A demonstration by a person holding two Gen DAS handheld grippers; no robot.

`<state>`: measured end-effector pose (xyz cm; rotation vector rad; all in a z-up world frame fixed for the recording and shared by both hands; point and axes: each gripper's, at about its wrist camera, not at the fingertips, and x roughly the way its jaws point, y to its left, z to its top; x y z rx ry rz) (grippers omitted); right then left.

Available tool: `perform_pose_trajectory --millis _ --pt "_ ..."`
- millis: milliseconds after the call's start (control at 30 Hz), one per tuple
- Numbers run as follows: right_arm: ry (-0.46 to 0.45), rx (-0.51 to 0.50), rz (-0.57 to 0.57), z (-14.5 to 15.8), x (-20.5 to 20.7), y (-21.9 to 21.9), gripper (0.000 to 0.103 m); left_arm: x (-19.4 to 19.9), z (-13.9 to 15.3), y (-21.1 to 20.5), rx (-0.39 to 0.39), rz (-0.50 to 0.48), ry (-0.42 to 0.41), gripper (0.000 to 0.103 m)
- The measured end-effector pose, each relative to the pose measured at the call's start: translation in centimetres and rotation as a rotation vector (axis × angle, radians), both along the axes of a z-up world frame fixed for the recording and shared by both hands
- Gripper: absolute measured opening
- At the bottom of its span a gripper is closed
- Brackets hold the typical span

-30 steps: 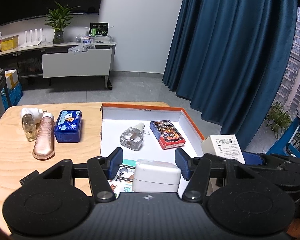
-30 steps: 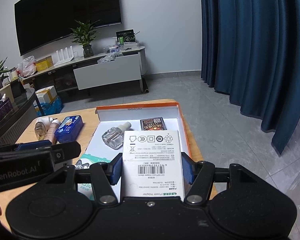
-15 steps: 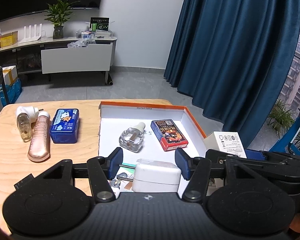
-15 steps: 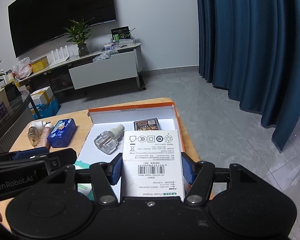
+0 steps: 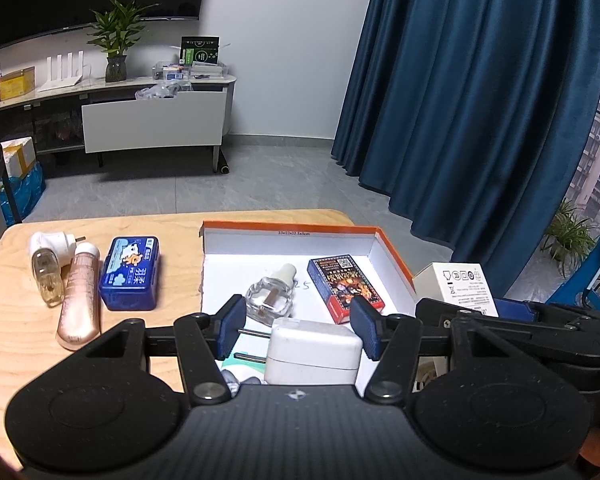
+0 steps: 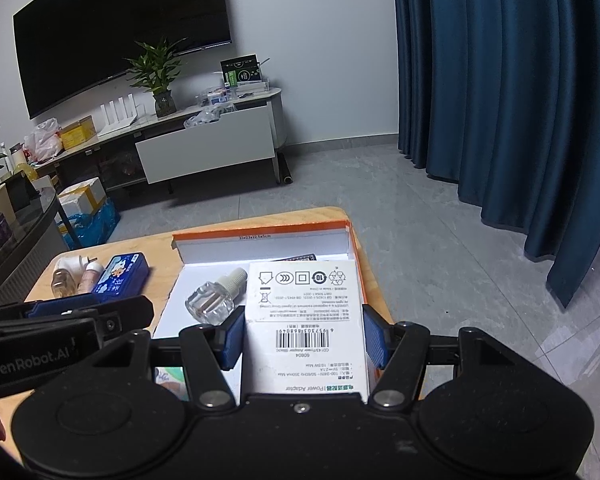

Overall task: Organize rigid objects
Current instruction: 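Lower the white adapter into the tray with the left tool while the right tool lowers the charger box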

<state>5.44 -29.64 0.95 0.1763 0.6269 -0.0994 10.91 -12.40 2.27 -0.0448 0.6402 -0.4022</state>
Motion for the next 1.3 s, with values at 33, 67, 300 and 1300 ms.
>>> perform_pose_trajectory --millis 33,67,300,1300 --pt "0.0 0.001 0.0 0.2 0.3 -0.1 0.07 0.2 0.1 0.0 -0.001 0.0 0.001 0.058" --pt "-0.001 0.0 0.0 0.3 0.5 -0.1 0.07 0.4 0.2 -0.1 -0.001 -0.001 0.001 0.058" --pt "-0.003 0.004 -0.003 1.0 1.7 -0.4 0.07 1.4 0.4 -0.6 0.007 -0.01 0.004 0.058" --pt "0.019 0.0 -0.004 0.7 5.7 -1.2 0.07 3.8 -0.6 -2.0 0.021 -0.034 0.044 0.058"
